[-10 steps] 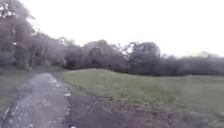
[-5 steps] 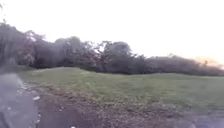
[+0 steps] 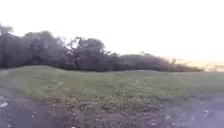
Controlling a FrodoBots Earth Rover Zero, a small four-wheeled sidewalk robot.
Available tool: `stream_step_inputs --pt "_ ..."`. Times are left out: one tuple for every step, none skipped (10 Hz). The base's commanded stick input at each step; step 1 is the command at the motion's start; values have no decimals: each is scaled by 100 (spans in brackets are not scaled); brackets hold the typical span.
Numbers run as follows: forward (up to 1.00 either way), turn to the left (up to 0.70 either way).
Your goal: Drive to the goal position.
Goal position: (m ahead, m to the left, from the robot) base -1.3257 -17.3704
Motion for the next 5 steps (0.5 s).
stream_step_inputs --pt "0 -70" --pt "0 -70" --pt "0 -70" --pt "0 -70" --pt "0 -70"
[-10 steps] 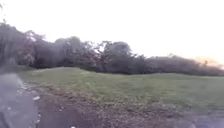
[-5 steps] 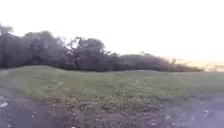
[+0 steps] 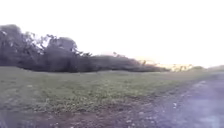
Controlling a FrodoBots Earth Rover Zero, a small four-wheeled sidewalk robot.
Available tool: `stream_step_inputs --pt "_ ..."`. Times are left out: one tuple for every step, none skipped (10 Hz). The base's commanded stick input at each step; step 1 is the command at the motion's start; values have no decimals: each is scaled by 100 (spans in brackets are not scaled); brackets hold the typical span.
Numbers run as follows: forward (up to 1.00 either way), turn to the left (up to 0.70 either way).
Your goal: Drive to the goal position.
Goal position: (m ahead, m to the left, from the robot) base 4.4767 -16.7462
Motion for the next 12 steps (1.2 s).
stream_step_inputs --pt "0 -70" --pt "0 -70" --pt "0 -70" --pt "0 -70" --pt "0 -70" --pt "0 -70" --pt "0 -70" --pt "0 -70" --pt "0 -70" --pt "0 -70" --pt "0 -70" --pt "0 -70"
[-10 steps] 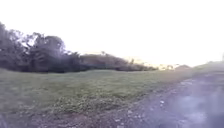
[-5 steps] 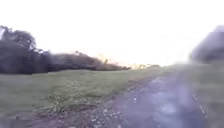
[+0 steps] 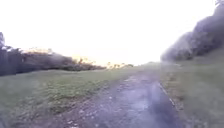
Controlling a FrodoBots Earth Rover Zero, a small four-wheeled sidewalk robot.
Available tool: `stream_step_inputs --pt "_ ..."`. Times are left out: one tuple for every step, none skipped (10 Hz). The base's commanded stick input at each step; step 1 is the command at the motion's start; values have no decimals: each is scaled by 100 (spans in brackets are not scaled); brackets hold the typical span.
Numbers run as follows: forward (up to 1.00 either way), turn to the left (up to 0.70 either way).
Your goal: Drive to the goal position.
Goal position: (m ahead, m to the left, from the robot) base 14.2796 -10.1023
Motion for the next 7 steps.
stream_step_inputs --pt "0 -70" --pt "0 -70" --pt "0 -63" --pt "0 -19" --pt "0 0" --pt "0 0" --pt "0 0"
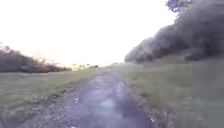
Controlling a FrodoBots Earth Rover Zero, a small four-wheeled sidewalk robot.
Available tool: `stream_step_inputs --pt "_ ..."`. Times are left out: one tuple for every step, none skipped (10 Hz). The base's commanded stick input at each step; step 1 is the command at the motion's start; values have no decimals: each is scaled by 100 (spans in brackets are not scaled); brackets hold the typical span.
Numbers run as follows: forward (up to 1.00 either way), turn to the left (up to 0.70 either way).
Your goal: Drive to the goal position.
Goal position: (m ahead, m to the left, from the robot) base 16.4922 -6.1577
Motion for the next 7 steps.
stream_step_inputs --pt "0 0" --pt "0 0" --pt "0 0" --pt "0 0" --pt "0 0" --pt "54 0" --pt "70 0"
